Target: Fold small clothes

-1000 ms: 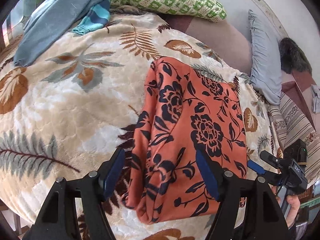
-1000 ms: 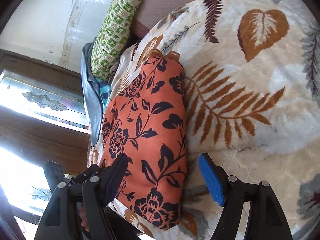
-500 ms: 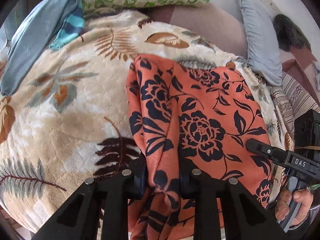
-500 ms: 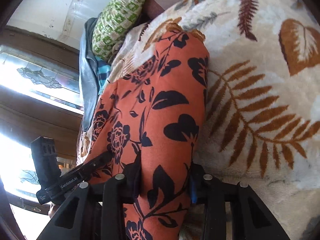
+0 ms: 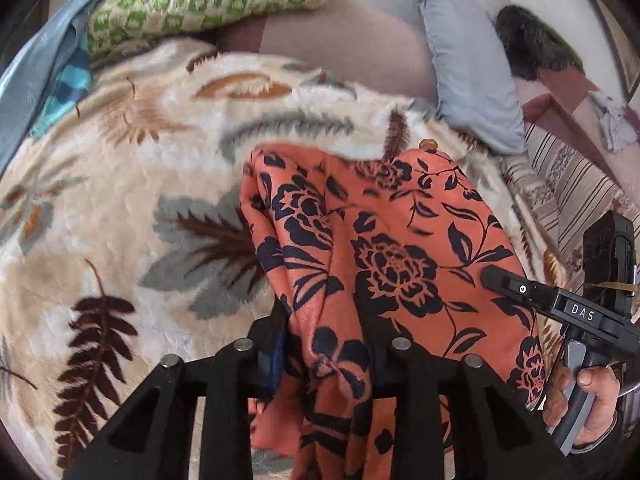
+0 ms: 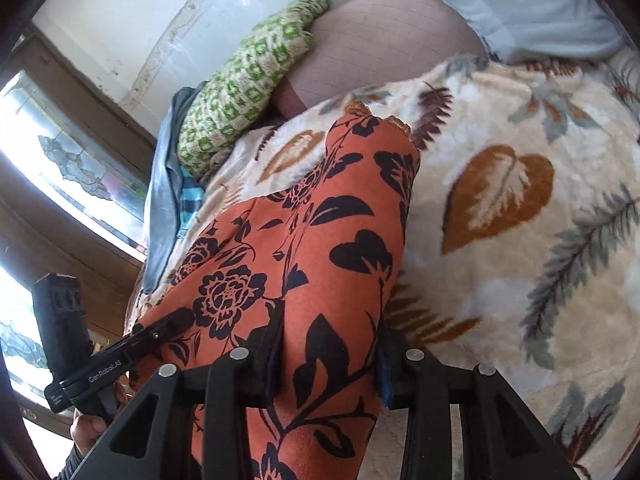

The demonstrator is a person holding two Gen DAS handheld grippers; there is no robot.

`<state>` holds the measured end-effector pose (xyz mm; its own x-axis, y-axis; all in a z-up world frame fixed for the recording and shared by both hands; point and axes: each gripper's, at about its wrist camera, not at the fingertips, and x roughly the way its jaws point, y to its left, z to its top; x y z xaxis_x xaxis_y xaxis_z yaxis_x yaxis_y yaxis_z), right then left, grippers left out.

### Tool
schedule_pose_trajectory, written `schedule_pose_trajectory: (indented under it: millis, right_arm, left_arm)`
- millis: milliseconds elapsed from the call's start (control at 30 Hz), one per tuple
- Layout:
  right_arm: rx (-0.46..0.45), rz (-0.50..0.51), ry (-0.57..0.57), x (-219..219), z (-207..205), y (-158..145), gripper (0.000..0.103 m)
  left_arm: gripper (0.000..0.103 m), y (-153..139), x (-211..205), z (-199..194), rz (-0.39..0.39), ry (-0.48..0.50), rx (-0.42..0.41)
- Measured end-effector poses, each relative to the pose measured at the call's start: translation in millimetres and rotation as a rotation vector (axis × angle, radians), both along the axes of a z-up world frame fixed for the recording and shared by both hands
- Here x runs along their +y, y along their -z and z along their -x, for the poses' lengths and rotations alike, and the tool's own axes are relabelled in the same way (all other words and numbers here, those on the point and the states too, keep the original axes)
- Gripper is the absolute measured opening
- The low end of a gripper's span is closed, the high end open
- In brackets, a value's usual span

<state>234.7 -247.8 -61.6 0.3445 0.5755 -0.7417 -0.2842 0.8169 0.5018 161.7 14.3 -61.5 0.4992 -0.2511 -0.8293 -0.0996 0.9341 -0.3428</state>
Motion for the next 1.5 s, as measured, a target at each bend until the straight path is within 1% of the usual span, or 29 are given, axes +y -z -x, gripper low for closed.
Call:
schedule_pose_trajectory:
  millis: [33,67,100,133,167,233,333,400,433,467,500,567,600,700,767,867,933,1000,1100,1267,1300,1367,1400,1500]
  right_arm:
    - [0.033,0.050,0.022,-5.6,-1.1,16.2,0.048]
    - [0.066,0.076,0.031,-7.9,0.3,28.3,0.053]
    - [0.069,0.063,0.030,-10.9,4.6,31.3,0.056]
    - [0.051,0.049,0.029,-13.4,8.9,27.3,0.058]
    - [0.030,0.066,0.029,-13.9,12.3,20.1,0.061]
    - [-0.029,0.099,0.040,-13.8,19.3,-0.3,0.061]
    - [-0.103,0.039,0.027,-10.9,41.7,-29.8,0.062]
    - [-0.139,0.033,-0.024,0.6,59.6,-37.3,0.066]
    - [-0.134,0.037,-0.055,8.2,66.5,-34.0,0.066]
    - [-0.106,0.047,-0.082,15.5,70.3,-24.5,0.068]
    - [-0.055,0.068,-0.103,21.6,71.6,-10.9,0.069]
    - [0.044,0.110,-0.094,23.4,71.9,20.1,0.070]
    - [0.056,0.107,-0.083,23.3,70.8,23.1,0.070]
    - [0.006,0.122,-0.077,26.6,74.7,-2.6,0.070]
    - [-0.065,0.152,-0.065,26.1,79.6,-22.1,0.071]
    - [-0.161,0.228,0.000,17.0,90.9,-41.1,0.081]
    - [-0.209,0.283,0.047,9.6,101.0,-46.8,0.086]
    - [-0.262,0.323,0.088,2.8,116.5,-48.5,0.087]
    - [-0.326,0.338,0.104,-2.8,136.9,-46.4,0.088]
    - [-0.416,0.360,0.078,4.8,154.0,-43.6,0.088]
    - [-0.431,0.355,0.069,5.7,156.7,-44.0,0.088]
    - [-0.437,0.345,0.065,4.7,158.6,-43.0,0.088]
    - [-0.432,0.345,0.065,3.4,158.5,-41.3,0.088]
    - [-0.414,0.340,0.072,0.0,159.1,-35.8,0.088]
  left_arm:
    - [0.042,12.7,-1.5,0.3,0.007,0.012,0.048]
    - [0.047,16.7,-0.2,4.9,0.024,0.015,0.056]
    - [0.054,13.8,2.3,10.9,0.022,0.006,0.042]
    - [0.058,7.9,4.4,16.5,-0.007,-0.006,0.031]
    - [0.062,1.0,6.2,22.2,-0.035,-0.015,0.015]
    - [0.064,-12.7,8.0,35.3,-0.072,-0.022,-0.021]
    - [0.068,-21.1,5.1,53.8,-0.121,-0.024,-0.062]
    - [0.074,-17.4,0.8,61.0,-0.164,-0.025,-0.076]
    - [0.075,-11.6,-1.9,61.1,-0.185,-0.022,-0.063]
    - [0.075,-3.8,-3.6,59.4,-0.199,-0.018,-0.036]
    - [0.075,3.6,-4.6,59.0,-0.204,-0.017,-0.003]
    - [0.075,12.6,-6.8,58.5,-0.199,-0.015,0.040]
    - [0.075,12.1,-9.2,60.8,-0.205,-0.016,0.041]
    - [0.075,-4.4,-16.8,70.2,-0.261,-0.012,-0.019]
    - [0.076,-16.0,-21.2,75.9,-0.296,-0.016,-0.047]
    - [0.079,-33.3,-25.4,87.1,-0.314,-0.040,-0.098]
    - [0.083,-43.1,-27.5,95.4,-0.317,-0.061,-0.134]
    - [0.086,-50.5,-29.8,101.4,-0.326,-0.082,-0.154]
    - [0.086,-53.3,-33.0,106.3,-0.318,-0.097,-0.144]
    - [0.087,-53.6,-38.4,111.7,-0.304,-0.113,-0.137]
    - [0.089,-54.3,-39.8,112.2,-0.304,-0.115,-0.137]
    - [0.095,-55.2,-42.8,112.6,-0.299,-0.116,-0.132]
    - [0.096,-55.9,-44.5,112.8,-0.303,-0.119,-0.130]
    - [0.097,-56.5,-49.9,111.9,-0.318,-0.104,-0.123]
